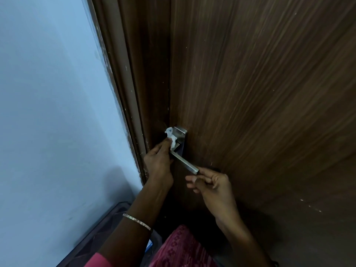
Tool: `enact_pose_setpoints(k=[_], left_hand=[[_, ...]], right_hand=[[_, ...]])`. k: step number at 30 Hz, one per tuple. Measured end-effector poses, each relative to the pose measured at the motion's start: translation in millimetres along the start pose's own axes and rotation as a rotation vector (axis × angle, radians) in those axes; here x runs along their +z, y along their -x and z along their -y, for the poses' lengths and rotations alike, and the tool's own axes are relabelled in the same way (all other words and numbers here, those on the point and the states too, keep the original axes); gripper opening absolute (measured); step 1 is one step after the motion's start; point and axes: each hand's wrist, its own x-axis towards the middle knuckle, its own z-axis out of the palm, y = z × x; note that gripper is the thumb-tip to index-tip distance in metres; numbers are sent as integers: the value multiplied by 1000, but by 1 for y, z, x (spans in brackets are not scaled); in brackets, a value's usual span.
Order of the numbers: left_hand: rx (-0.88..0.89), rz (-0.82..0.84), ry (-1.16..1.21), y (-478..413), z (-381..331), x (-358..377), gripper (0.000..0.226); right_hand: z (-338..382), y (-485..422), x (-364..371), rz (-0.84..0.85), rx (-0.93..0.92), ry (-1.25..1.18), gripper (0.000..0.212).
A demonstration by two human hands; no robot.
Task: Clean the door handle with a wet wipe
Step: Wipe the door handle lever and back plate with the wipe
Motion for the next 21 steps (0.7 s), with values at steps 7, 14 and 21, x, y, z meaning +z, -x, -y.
enact_pose_setpoints(k=[7,14,21], left_hand=[[-402,-56,69,-20,4,-5,7],[-387,50,159,-31,39,-8,17],[-405,183,133,-22,62,-12,17]], right_hand=[[2,0,2,-5,-42,13,32],[3,1,1,8,-63,18,32],[1,2,-2,54,-72,41,33]])
